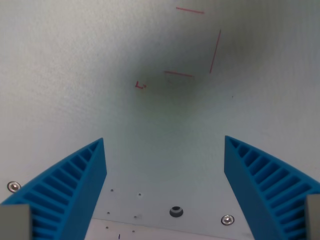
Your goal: Move in gripper positive y
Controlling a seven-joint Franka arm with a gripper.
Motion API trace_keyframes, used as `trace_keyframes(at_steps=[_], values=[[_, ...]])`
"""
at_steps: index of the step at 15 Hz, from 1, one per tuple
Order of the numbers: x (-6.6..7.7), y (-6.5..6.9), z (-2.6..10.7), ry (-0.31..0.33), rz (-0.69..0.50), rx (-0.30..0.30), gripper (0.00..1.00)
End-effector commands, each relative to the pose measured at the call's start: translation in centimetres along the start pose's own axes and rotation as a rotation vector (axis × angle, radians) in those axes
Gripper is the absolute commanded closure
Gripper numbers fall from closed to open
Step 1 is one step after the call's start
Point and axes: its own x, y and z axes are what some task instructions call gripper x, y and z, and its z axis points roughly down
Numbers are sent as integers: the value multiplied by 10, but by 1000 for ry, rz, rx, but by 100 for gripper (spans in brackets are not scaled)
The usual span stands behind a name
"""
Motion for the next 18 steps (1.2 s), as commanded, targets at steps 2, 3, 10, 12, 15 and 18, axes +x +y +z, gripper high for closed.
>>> trace_keyframes(at_steps=[2,3,10,12,15,18], values=[[0,10,-2,5,0,-1,0],[0,15,-2,5,0,-1,0],[0,50,-2,5,0,-1,0],[0,60,-2,5,0,-1,0],[0,75,-2,5,0,-1,0],[0,90,-2,5,0,-1,0]])
